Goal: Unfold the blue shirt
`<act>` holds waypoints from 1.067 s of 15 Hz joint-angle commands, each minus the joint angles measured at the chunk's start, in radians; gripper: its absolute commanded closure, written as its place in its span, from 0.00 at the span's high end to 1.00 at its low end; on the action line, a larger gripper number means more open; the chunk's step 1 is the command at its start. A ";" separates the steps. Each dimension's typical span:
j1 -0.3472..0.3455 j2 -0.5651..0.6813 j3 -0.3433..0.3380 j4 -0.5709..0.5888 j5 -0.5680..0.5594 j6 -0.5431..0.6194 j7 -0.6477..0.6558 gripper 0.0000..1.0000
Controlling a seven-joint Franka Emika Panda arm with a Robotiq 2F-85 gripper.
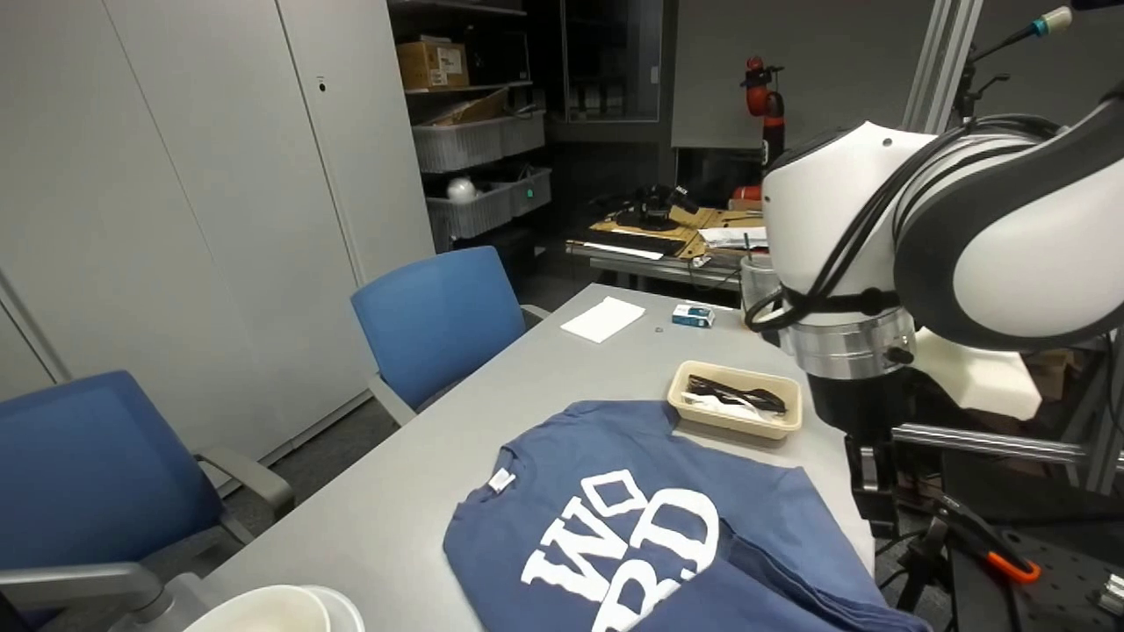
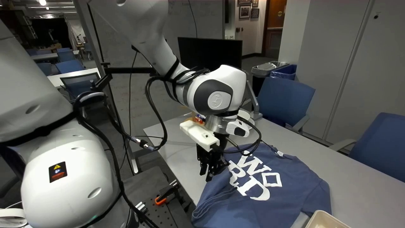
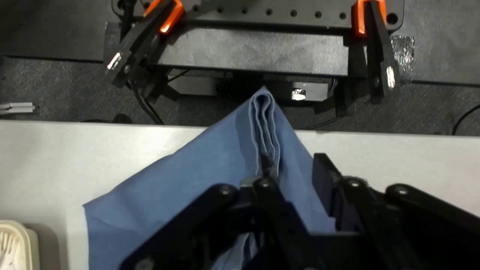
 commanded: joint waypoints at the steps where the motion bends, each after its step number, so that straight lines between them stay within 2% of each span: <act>1: -0.034 -0.001 0.017 0.015 0.017 -0.083 -0.053 0.66; 5: -0.039 0.045 0.012 0.071 0.011 -0.047 -0.120 0.96; 6: -0.037 0.071 0.010 0.097 0.022 -0.030 -0.150 0.99; 10: -0.043 0.210 0.008 0.191 0.021 0.078 -0.245 1.00; 13: -0.061 0.319 0.014 0.239 0.065 0.156 -0.438 1.00; 16: -0.110 0.424 0.036 0.292 0.118 0.158 -0.648 1.00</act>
